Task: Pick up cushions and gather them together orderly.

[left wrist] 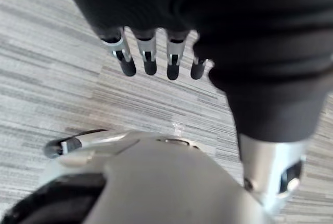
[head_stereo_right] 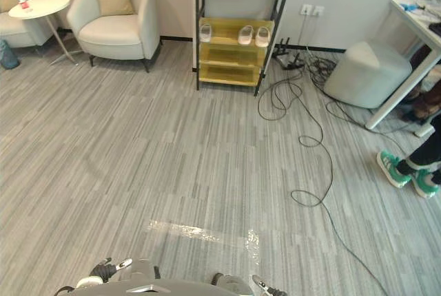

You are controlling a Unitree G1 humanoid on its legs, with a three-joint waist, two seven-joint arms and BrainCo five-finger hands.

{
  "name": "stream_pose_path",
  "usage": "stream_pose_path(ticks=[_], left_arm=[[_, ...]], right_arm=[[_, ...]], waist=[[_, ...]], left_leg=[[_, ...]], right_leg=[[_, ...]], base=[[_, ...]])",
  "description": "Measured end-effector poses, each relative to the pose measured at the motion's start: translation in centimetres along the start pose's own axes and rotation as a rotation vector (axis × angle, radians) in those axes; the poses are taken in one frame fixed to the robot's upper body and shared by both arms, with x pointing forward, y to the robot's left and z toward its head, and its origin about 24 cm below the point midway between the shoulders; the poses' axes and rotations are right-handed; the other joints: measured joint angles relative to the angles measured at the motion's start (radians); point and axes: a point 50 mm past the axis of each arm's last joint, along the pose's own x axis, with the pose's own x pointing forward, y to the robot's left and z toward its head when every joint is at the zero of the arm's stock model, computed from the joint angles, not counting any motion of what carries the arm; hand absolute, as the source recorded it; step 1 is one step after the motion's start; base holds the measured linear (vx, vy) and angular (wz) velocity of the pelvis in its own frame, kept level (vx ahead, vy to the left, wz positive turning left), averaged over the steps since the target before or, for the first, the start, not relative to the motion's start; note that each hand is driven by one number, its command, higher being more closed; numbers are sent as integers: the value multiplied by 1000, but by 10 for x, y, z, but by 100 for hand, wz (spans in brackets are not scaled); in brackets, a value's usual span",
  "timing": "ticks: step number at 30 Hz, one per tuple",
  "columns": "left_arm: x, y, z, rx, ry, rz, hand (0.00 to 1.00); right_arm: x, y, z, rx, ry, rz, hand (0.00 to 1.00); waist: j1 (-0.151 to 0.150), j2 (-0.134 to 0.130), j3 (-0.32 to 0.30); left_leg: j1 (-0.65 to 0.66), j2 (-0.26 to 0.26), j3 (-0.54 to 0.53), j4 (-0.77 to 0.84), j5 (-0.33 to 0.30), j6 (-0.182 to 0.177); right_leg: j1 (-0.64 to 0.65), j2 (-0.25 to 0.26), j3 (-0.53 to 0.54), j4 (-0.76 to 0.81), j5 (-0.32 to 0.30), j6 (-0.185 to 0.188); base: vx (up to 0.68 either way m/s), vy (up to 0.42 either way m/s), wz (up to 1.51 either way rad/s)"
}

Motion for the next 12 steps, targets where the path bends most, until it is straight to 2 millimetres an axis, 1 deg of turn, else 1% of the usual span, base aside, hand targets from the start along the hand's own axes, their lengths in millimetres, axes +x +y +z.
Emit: stream_pose_path(ticks=[1,2,3,4,6,9,12], left_arm=[[0,-1,0,-1,1,-2,0],[0,3,0,4,1,8,0],[1,8,2,10,-4,18,0],[2,10,6,9,-15,24,0],[2,12,7,6,-14,28,0],[2,13,7,0,-16,31,0],[2,13,7,0,-15,32,0]], right_arm=[[0,-2,-1,13,3,-6,0],[0,-1,-3,15,11,-6,0],[-1,0,-8,20,25,-4,0],[-2,2,-10,32,31,-2,0],[-2,6,-9,36,28,8,0],[-3,9,-10,39,27,18,0],[-3,14,-9,37,26,29,0]], waist=[[5,0,-1],[5,-12,-10],[3,-34,-15],[9,-47,-10],[9,-53,-9],[19,-65,-11],[23,-69,-18]], left_leg=[[23,-22,-17,-69,90,1],[49,-51,-11,-105,98,0],[52,-82,-13,-118,105,10],[52,-100,-21,-113,100,22],[63,-114,-15,-114,89,39],[114,-141,-10,-141,89,40],[125,-150,-12,-178,94,48]], right_leg=[[0,-8,24,1,-2,27],[9,-22,39,-16,7,42],[16,-45,38,-46,17,58],[21,-60,47,-61,28,66],[38,-73,48,-77,35,62],[76,-93,58,-91,40,54],[71,-93,62,-102,40,54]], base=[[226,241,-47],[243,234,-19],[252,207,-14],[202,165,-12],[158,145,-10],[112,104,-7],[22,14,-5]])
